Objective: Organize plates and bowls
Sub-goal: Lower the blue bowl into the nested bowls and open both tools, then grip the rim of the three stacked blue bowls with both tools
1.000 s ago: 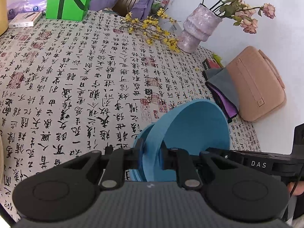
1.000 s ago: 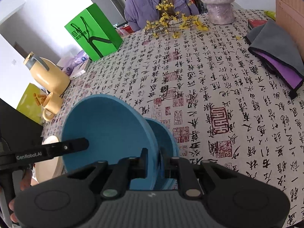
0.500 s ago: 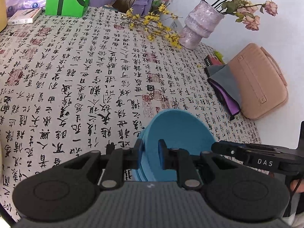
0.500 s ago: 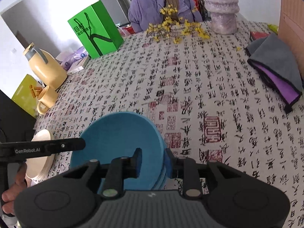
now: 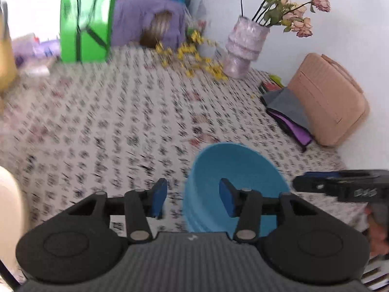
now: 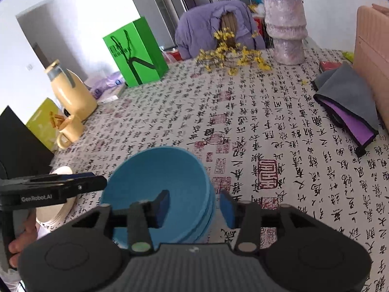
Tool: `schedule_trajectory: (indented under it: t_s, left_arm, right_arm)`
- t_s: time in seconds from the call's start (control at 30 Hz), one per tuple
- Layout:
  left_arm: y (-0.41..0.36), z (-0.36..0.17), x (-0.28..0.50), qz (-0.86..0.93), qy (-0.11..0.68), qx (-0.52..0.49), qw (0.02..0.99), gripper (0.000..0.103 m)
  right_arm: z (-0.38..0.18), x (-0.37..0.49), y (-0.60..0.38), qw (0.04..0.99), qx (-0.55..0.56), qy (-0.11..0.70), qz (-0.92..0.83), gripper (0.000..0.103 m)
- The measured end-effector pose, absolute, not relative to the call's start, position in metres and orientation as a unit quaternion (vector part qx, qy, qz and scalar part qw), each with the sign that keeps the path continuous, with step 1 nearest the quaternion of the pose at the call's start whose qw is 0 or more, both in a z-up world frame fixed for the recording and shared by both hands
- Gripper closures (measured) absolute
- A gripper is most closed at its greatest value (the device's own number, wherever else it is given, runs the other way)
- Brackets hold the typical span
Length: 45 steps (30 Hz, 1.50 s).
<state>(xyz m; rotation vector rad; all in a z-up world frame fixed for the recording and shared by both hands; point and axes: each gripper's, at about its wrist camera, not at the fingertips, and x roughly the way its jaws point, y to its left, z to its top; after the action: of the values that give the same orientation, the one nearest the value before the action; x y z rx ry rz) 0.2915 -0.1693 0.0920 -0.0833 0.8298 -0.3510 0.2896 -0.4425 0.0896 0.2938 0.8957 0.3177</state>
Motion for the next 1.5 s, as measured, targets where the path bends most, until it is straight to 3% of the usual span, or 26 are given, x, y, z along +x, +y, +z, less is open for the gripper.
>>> schedule_trajectory:
  t_s: [0.03,0.17,0.23,0.37,0.53,0.83,1.2,1.5]
  left_arm:
    - [-0.168,0.091,0.282,-0.166,0.387,-0.028,0.907,0.049]
    - [-0.166,0.084,0.239,-0.152,0.319,0.013,0.935,0.034]
    - [-0.163,0.078,0.217,-0.141,0.286,0.016,0.948,0.024]
    - [-0.155,0.059,0.184,-0.096,0.248,0.005,0.964,0.020]
    - [-0.139,0.032,0.139,-0.069,0.223,-0.010,0.972,0.006]
    - [-0.133,0.009,0.100,-0.040,0.234,0.001,0.971,0.005]
    - [-0.143,0.010,0.124,-0.056,0.258,-0.006,0.964,0.005]
    - [-0.152,0.043,0.229,-0.201,0.328,-0.138,0.913,0.003]
  right_arm:
    - [0.089,0.282,-0.442,0.883,0.146,0.420,0.151,0.044]
    - [0.087,0.242,-0.431,0.912,0.110,0.363,0.158,0.043]
    - [0.085,0.217,-0.425,0.929,0.094,0.322,0.160,0.031]
    - [0.071,0.173,-0.411,0.955,0.068,0.247,0.152,0.024]
    - [0.030,0.130,-0.394,0.973,0.069,0.188,0.116,0.017]
    - [-0.035,0.106,-0.373,0.956,0.104,0.256,0.095,0.011]
    - [-0.020,0.116,-0.398,0.965,0.122,0.221,0.076,0.009]
    - [0.018,0.189,-0.446,0.927,0.277,0.232,0.098,0.010]
